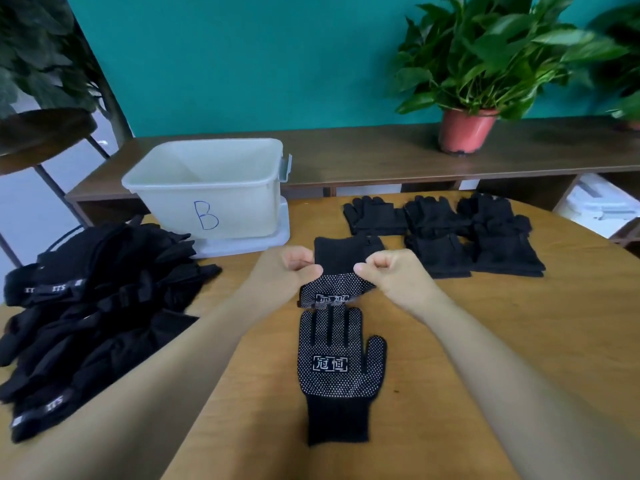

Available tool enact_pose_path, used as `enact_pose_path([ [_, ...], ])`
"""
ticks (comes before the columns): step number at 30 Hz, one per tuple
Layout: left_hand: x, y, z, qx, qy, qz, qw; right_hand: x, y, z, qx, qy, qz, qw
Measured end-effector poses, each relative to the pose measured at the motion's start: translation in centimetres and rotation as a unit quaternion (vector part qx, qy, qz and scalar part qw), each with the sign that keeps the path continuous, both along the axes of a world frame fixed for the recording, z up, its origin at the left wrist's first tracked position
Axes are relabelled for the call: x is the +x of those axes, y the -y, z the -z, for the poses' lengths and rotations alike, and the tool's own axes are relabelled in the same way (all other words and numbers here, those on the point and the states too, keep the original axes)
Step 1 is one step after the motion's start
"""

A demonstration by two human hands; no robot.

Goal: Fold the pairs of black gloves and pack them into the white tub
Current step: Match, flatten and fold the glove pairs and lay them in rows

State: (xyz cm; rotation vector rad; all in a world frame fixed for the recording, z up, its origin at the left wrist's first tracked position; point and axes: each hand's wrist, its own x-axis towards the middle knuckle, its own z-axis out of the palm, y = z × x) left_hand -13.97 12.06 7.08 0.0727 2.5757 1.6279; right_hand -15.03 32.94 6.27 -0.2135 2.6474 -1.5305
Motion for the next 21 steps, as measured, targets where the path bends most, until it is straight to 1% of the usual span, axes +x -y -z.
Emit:
enact_pose_path([
  [3,1.5,0.2,1.9,0.005,0.003,0.017,1.0,1.4,0.0,2.0,0.001,0.006,-0.008,1.0],
  [5,2.2,0.2,2.0,0.012,-0.011,0.021,1.0,2.2,0.0,1.9,0.008,-0.017,-0.01,1.0],
  [7,3.1,0.3,1.9,-0.002,-0.033,0.023,0.999,3.3,0.0,1.3,0.036,-0.053,-0.014,0.998],
  [10,5.2,0.8,2.7,-0.014,-0.047,0.033,0.998,6.2,-0.4,2.0,0.107,-0.093,-0.025,0.99],
  [12,7.5,1.4,4.9,-0.018,-0.024,0.076,0.997,8.7,-0.6,4.1,0.156,-0.104,-0.045,0.981],
  [13,8.7,1.6,6.3,-0.038,-0.019,0.095,0.995,10.0,-0.6,5.3,0.186,-0.115,-0.046,0.975],
  [14,9.6,1.8,7.8,-0.076,-0.037,0.101,0.991,11.0,-0.6,6.4,0.217,-0.148,-0.037,0.964],
  [16,10.8,2.0,9.9,-0.143,-0.123,0.099,0.977,12.1,-0.6,8.4,0.259,-0.225,-0.033,0.939],
  [18,11.1,2.1,10.6,-0.167,-0.177,0.094,0.965,12.4,-0.4,9.3,0.277,-0.274,-0.024,0.921],
  [21,11.0,2.3,10.6,-0.206,-0.212,0.086,0.951,12.6,-0.1,9.4,0.299,-0.319,-0.014,0.899],
])
